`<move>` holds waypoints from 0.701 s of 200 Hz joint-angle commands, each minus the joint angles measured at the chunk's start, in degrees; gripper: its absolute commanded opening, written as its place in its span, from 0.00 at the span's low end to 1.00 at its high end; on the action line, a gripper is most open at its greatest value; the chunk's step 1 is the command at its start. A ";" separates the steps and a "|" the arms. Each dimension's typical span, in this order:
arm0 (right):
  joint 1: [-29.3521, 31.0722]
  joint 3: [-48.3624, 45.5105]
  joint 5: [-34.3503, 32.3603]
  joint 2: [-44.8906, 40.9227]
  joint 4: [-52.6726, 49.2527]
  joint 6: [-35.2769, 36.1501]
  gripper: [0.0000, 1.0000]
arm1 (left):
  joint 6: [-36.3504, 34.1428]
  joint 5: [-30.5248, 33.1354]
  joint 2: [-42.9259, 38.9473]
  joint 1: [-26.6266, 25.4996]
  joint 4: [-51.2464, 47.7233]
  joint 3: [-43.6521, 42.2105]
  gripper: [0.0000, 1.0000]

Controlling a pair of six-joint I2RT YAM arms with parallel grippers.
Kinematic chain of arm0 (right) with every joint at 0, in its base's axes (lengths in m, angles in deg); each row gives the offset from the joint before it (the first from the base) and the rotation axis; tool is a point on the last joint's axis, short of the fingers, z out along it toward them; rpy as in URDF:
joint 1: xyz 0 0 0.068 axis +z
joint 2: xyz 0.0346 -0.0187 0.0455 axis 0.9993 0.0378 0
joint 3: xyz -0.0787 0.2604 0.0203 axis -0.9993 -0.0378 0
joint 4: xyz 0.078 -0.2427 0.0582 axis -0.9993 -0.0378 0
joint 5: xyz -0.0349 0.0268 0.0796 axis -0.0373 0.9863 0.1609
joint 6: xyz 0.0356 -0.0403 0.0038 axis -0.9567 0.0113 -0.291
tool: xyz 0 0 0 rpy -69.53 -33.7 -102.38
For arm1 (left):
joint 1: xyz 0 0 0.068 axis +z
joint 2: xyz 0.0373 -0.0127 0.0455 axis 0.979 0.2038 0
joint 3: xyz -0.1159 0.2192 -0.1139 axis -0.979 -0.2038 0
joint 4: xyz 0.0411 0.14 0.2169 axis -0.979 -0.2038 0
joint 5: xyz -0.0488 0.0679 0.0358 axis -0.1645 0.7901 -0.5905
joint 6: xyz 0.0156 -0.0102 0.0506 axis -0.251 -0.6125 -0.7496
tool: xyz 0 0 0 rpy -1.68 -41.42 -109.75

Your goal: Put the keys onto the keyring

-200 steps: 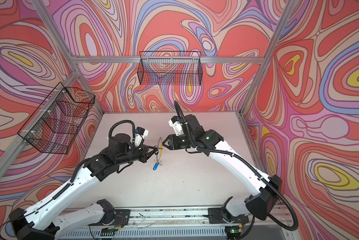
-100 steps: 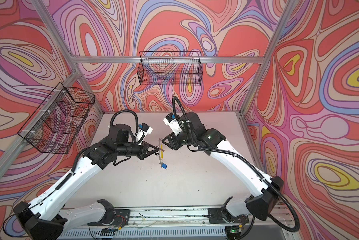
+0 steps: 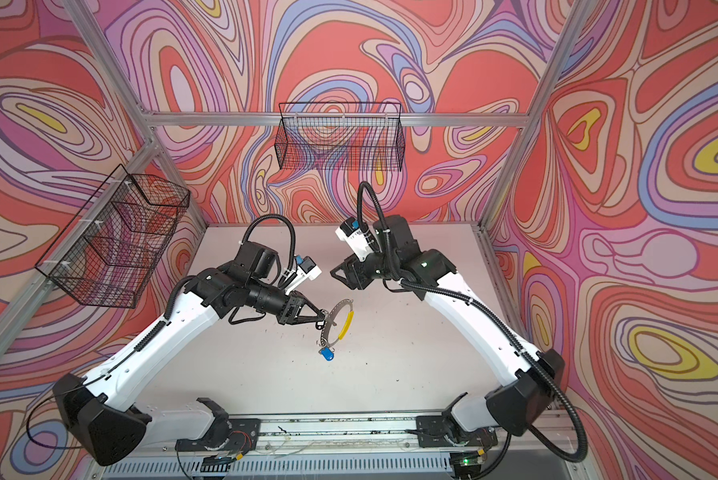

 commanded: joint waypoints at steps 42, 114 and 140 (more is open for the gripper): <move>-1.00 -6.54 25.89 2.41 2.30 0.99 0.61 | -7.45 -3.74 -0.38 0.22 -9.11 3.98 0.00; -0.45 -19.75 29.44 -6.80 8.21 -2.97 0.69 | -7.79 -3.00 0.91 0.22 -10.87 6.16 0.00; 0.01 -20.86 27.92 -10.14 6.52 -3.22 0.68 | -7.39 -3.30 1.25 0.22 -11.11 6.69 0.00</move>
